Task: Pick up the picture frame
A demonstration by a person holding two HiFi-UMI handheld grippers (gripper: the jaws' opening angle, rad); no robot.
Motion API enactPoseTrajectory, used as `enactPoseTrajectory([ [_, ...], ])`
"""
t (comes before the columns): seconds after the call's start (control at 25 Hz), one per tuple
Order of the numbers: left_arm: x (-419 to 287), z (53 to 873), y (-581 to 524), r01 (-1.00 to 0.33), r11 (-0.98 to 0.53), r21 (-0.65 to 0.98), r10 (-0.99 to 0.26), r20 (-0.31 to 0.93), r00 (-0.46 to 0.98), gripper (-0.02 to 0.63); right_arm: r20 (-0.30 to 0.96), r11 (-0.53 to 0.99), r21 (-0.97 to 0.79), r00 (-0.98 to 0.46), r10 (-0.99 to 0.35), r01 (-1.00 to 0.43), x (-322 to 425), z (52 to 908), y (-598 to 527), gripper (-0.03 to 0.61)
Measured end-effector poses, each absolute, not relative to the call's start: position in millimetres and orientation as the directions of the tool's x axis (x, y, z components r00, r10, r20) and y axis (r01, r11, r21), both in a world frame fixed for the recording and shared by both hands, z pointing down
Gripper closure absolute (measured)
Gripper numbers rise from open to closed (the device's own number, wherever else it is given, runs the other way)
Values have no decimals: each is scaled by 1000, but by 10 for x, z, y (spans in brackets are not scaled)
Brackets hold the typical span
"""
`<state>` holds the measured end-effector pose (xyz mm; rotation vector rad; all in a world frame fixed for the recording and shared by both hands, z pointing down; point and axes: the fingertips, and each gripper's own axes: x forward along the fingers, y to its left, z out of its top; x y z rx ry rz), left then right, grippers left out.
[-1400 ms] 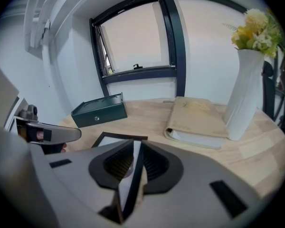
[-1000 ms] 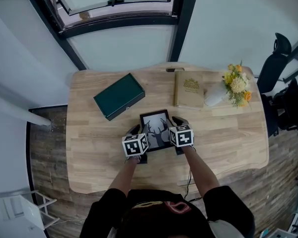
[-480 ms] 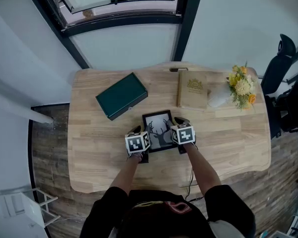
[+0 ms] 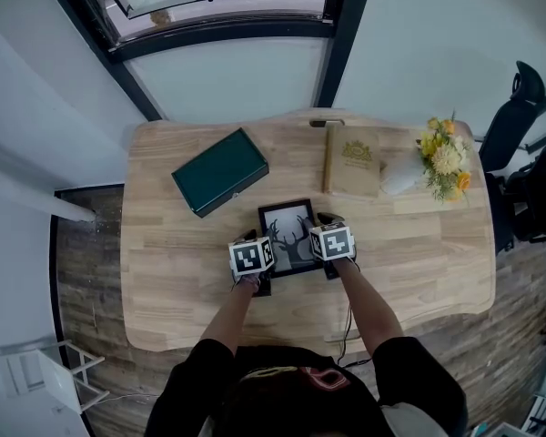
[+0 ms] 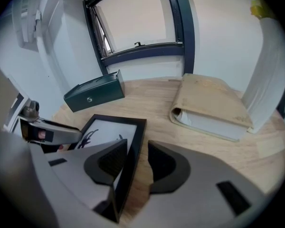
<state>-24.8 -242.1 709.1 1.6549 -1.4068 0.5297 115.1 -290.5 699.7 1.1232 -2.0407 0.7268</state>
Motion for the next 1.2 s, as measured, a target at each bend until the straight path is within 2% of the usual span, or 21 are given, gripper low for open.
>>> enactPoseTrajectory([
  [0.4, -125, 7099, -2407, -939, 23, 343, -532, 800, 279, 443, 787, 451, -149, -382, -485, -880, 1131, 7020, -2913, 436],
  [0.72, -101, 7118, -2413, -958, 24, 287, -513, 825, 235, 437, 787, 426, -173, -385, -483, -888, 1120, 7022, -2914, 446],
  [0.96, -152, 7120, -2424, -939, 106, 326, -536, 815, 223, 459, 787, 425, -191, -397, -473, -885, 1075, 7028, -2890, 464],
  [1.2, -166, 7123, -2427, -936, 109, 335, -528, 817, 232, 470, 787, 419, -197, -397, -472, -887, 1059, 7026, -2884, 485],
])
